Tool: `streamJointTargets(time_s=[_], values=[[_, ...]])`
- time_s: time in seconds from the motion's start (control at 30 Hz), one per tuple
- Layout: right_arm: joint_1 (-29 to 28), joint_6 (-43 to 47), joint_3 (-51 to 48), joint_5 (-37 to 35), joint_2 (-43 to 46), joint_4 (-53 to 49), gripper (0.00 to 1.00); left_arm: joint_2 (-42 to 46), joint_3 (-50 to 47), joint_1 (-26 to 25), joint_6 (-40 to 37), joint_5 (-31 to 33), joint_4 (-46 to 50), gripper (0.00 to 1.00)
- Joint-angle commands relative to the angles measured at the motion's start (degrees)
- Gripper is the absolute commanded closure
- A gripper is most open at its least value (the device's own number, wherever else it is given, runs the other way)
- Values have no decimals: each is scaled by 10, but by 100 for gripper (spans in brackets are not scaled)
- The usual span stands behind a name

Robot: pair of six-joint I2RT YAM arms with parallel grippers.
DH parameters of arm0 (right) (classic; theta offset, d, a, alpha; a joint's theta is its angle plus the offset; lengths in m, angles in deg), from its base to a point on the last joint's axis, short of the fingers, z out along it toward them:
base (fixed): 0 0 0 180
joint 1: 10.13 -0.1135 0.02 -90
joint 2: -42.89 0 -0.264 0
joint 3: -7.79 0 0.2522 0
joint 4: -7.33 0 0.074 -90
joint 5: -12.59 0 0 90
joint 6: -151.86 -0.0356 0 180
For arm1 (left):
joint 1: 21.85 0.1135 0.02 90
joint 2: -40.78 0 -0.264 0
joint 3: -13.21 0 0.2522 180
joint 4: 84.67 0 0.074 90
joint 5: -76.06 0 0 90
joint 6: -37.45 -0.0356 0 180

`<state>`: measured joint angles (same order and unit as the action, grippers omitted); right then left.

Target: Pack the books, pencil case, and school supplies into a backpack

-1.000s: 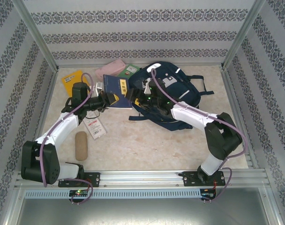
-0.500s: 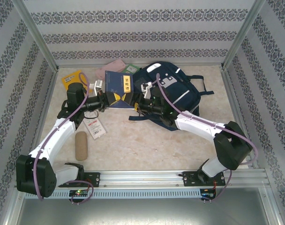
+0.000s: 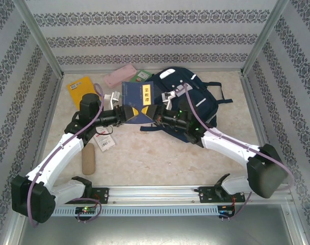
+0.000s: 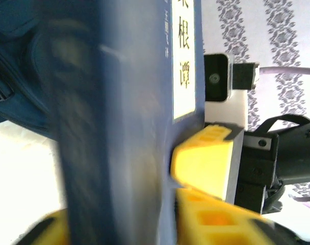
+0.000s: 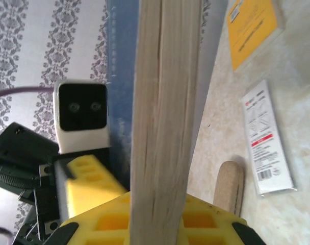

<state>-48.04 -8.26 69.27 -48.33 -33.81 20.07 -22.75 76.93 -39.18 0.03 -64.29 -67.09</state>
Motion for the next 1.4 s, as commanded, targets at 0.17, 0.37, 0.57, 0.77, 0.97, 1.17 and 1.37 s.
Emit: streamJointTargets(time_s=[0.17, 0.37, 0.57, 0.77, 0.97, 1.17, 1.37], values=[[76, 105, -30, -116, 177, -233, 100, -61, 116, -78, -122, 178, 146, 42], [133, 132, -60, -242, 319, -422, 100, -193, 238, -175, -210, 343, 224, 39], [200, 154, -61, -294, 413, -583, 100, -364, 397, -249, -292, 432, 289, 42], [251, 168, -47, -330, 459, -682, 100, -523, 558, -294, -360, 470, 330, 48], [273, 193, -16, -362, 462, -741, 100, -657, 709, -323, -407, 473, 356, 50], [290, 204, 2, -371, 464, -766, 100, -753, 826, -342, -433, 486, 385, 50], [302, 210, 3, -353, 458, -767, 100, -805, 867, -351, -449, 523, 395, 43]])
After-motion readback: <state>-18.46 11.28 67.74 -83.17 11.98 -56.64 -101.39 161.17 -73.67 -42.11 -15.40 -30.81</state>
